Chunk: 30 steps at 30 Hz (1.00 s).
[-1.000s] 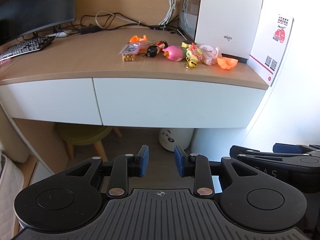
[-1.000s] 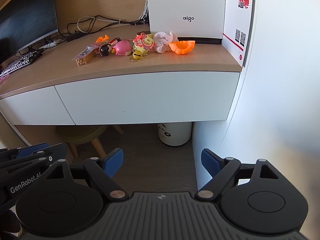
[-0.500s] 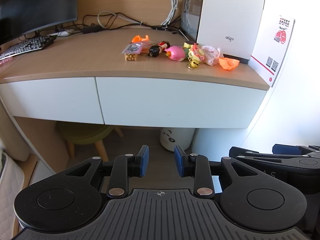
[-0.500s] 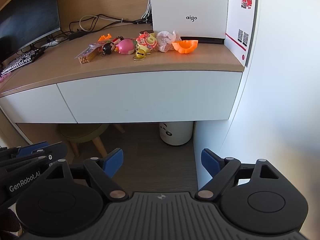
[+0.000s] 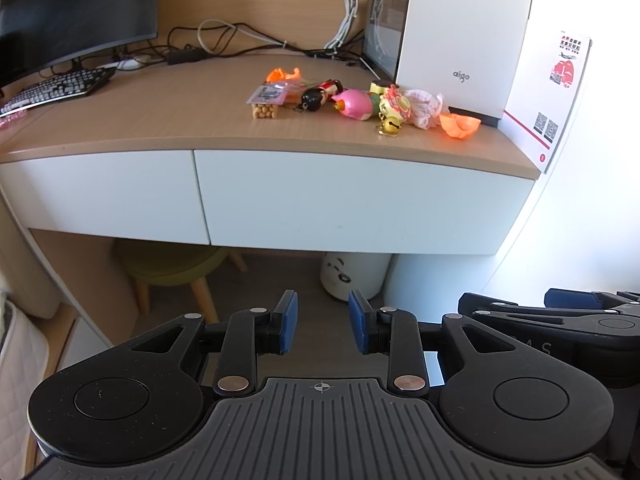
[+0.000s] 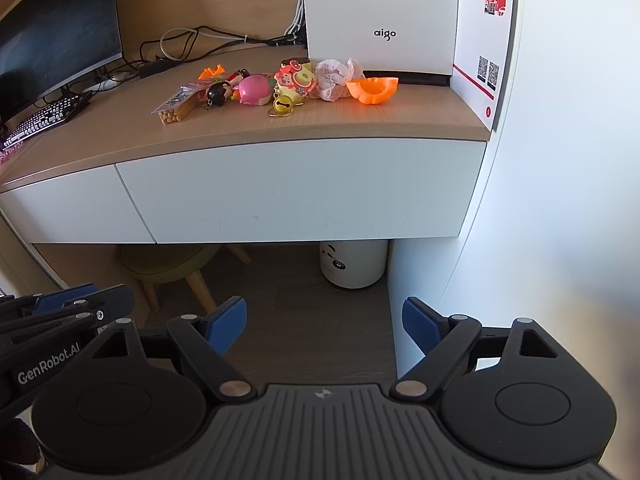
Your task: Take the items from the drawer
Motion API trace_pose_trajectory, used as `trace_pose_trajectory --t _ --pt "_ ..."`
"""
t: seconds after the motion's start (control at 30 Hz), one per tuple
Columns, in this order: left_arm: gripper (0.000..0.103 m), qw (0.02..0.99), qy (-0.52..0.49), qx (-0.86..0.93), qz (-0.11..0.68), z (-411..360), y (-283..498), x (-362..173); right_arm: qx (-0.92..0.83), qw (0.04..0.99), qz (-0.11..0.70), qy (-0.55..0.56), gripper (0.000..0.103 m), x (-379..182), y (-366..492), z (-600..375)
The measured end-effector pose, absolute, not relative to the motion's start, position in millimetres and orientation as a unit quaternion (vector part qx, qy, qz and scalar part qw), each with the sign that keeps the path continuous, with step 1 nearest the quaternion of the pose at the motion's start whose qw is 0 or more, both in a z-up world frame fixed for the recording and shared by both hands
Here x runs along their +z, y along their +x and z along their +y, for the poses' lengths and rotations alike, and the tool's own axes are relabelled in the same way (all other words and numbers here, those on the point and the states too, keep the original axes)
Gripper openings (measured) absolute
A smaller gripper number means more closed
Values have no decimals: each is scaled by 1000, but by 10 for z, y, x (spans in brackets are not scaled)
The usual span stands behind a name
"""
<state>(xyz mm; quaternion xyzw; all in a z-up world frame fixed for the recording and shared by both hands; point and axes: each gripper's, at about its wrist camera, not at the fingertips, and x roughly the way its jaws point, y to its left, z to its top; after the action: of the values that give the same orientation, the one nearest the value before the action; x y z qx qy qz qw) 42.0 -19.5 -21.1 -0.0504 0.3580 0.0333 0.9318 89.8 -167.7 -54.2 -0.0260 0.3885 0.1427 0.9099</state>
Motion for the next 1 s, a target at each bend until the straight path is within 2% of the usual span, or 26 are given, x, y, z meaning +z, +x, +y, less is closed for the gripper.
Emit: trace_pose_trajectory --t 0.93,0.97,1.0 --pt "32 931 -57 32 358 -156 341 -220 144 909 389 -26 86 -544 847 -1669" --pt "28 931 -62 31 357 -163 335 -213 145 909 390 -26 86 -546 835 -1658" --pt "19 932 -68 26 356 -157 325 -209 145 909 390 -26 86 -546 827 -1654"
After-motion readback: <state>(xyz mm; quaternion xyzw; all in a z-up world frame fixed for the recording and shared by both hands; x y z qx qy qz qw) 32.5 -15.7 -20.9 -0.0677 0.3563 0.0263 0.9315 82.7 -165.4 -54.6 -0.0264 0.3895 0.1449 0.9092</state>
